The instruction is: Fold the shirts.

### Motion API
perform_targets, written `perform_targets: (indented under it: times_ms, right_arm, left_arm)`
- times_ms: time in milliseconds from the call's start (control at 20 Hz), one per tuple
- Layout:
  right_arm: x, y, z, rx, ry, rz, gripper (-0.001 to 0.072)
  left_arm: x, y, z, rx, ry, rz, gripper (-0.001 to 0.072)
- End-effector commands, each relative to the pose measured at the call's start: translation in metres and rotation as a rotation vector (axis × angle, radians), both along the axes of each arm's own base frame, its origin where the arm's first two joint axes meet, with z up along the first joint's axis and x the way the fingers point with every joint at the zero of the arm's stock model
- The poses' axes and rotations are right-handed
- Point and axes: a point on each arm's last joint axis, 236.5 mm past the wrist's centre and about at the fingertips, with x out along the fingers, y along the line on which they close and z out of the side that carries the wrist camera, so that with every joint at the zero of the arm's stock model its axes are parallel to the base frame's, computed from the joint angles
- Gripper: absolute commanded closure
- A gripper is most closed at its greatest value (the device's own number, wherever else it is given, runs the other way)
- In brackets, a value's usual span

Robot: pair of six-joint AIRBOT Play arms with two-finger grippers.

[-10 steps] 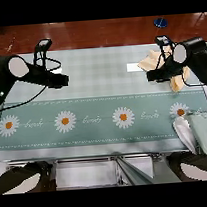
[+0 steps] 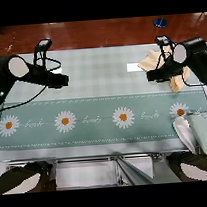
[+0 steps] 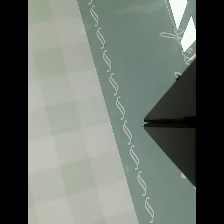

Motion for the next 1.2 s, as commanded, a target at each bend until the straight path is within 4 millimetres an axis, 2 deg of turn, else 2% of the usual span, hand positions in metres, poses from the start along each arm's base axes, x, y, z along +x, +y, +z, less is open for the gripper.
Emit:
perform_targets:
  times_ms: [0,350,450,550,600,650,700,750,800,900,1050,1150]
  right_arm:
    - [0.0,0.0,0.0,0.0,0.001,0.001,0.0693]
    - [0.003,0.002,0.001,0.006,-0.013,0.002,0.0693]
    - [0.019,0.006,0.006,0.022,-0.086,0.011,0.0693]
    - [0.051,0.007,0.021,0.015,-0.233,0.035,0.069]
    - [0.067,0.001,0.031,-0.021,-0.313,0.053,0.0618]
    - [0.085,-0.007,0.044,-0.072,-0.4,0.072,0.0373]
    - [0.101,-0.019,0.056,-0.136,-0.482,0.068,0.031]
    - [0.116,-0.039,0.067,-0.211,-0.553,0.039,0.031]
    - [0.126,-0.061,0.072,-0.243,-0.601,-0.025,0.031]
    - [0.139,-0.11,0.061,-0.183,-0.629,-0.216,0.031]
    - [0.142,-0.176,0.013,-0.068,-0.537,-0.447,0.0311]
    - [0.14,-0.203,-0.016,-0.006,-0.471,-0.529,0.0311]
  left_arm:
    - [0.0,0.0,0.0,0.0,0.001,-0.001,0.0679]
    - [0.011,-0.009,0.007,-0.049,-0.047,0.017,0.0679]
    - [0.019,-0.01,0.011,-0.058,-0.082,0.024,0.0679]
    - [0.034,-0.011,0.018,-0.068,-0.15,0.032,0.0678]
    - [0.045,-0.011,0.021,-0.072,-0.194,0.038,0.066]
    - [0.054,-0.01,0.022,-0.068,-0.227,0.044,0.0521]
    - [0.062,-0.01,0.02,-0.066,-0.252,0.05,0.0243]
    - [0.069,-0.009,0.016,-0.061,-0.265,0.058,0.0198]
    - [0.074,-0.006,0.01,-0.041,-0.268,0.057,0.0198]
    - [0.077,0.002,0.001,-0.017,-0.255,0.062,0.0199]
    - [0.081,0.015,-0.002,-0.012,-0.249,0.092,0.0199]
    - [0.082,0.026,-0.004,-0.007,-0.237,0.112,0.0199]
